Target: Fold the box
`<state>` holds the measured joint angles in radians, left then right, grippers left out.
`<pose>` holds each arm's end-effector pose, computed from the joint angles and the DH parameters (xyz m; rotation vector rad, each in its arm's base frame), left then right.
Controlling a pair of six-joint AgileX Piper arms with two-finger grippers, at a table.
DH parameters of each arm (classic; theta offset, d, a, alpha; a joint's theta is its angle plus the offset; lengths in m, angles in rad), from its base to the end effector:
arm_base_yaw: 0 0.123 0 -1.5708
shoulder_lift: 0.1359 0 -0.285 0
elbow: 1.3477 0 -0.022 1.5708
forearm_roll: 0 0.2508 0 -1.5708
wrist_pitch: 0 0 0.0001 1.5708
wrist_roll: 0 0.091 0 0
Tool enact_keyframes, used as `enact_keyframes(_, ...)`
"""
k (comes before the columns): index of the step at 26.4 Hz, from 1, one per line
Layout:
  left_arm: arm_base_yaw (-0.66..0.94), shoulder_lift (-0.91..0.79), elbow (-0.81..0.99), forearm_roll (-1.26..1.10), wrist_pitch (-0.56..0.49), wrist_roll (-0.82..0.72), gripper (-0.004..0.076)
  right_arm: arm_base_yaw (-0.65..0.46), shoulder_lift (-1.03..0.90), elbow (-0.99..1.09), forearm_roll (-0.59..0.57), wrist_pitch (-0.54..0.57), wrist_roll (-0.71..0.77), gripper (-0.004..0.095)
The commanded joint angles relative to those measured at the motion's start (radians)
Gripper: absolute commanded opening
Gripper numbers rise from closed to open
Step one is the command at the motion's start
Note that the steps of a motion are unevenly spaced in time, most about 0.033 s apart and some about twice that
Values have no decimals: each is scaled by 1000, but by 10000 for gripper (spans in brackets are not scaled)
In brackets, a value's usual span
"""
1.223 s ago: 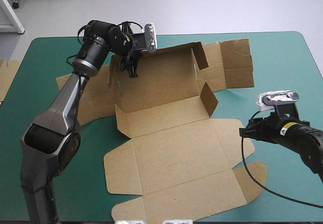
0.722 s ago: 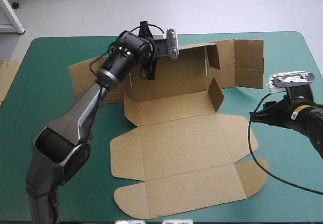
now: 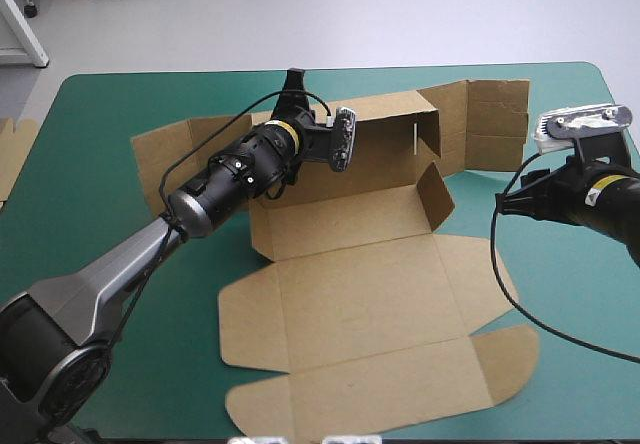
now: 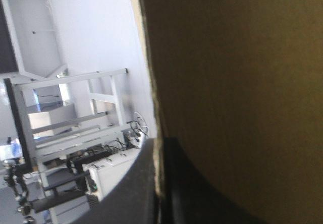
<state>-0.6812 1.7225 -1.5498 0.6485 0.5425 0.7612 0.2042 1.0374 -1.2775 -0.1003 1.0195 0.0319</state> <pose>0.3341 -0.2342 0.3528 1.7152 1.3114 0.7207 0.1876 0.0309 0.4295 -0.2082 2.2481 0.0014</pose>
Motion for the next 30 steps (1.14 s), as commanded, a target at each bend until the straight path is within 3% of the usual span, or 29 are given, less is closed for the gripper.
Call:
enact_keyframes(1,29,-81,-19,10,-147,126,-10,-6,-11,-34,27,-33,-32,418)
enact_keyframes(4,48,-92,-13,-60,-210,238,-10,-6,-11,-34,27,-28,-32,418)
enact_keyframes(10,48,-141,79,-187,-155,250,-10,-6,-11,-34,27,-28,-32,418)
enact_keyframes(15,52,-272,305,-127,-385,85,-10,-6,10,-36,33,-28,-23,418)
enact_keyframes(17,52,-315,383,-105,-405,38,-10,-6,34,-51,40,-18,-22,418)
enact_keyframes(22,50,-359,457,-102,-384,-32,-10,-6,120,-177,44,9,-45,417)
enact_keyframes(24,35,-363,457,-102,-375,-86,-10,-6,193,-292,44,83,-63,418)
enact_keyframes(27,13,-363,457,-100,-301,-167,-10,-6,332,-481,79,188,-92,418)
enact_keyframes(30,10,-363,453,-55,-234,-217,-10,-6,437,-591,100,218,-105,418)
